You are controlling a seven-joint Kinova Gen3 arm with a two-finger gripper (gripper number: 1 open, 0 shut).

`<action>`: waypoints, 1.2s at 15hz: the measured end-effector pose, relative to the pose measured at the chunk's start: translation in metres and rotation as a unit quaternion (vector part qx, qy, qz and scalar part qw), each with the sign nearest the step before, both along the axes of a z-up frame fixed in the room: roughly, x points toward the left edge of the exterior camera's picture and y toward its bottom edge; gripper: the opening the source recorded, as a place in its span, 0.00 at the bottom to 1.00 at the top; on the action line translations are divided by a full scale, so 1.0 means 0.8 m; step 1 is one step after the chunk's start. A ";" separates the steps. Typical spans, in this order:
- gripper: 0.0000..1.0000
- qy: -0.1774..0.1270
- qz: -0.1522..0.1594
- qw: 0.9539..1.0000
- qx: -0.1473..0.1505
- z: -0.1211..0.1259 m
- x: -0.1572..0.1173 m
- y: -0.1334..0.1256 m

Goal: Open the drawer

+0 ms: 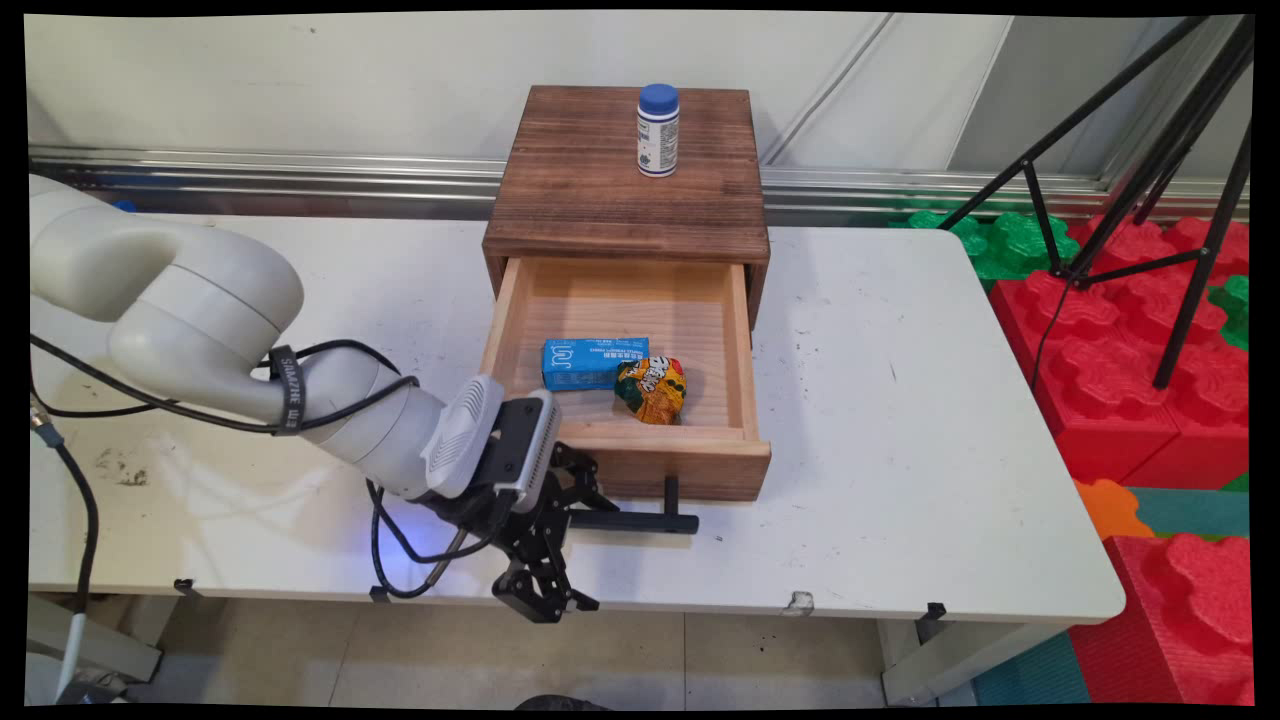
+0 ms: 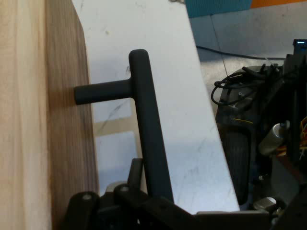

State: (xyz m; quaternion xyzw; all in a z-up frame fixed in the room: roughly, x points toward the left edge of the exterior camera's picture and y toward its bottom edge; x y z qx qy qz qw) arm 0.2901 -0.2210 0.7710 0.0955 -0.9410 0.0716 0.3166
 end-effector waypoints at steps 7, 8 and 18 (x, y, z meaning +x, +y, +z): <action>1.00 -0.001 -0.013 1.000 -0.003 0.001 -0.007 0.015; 1.00 -0.001 -0.015 1.000 -0.003 0.001 -0.008 0.017; 1.00 0.000 -0.019 1.000 -0.008 0.008 -0.013 0.035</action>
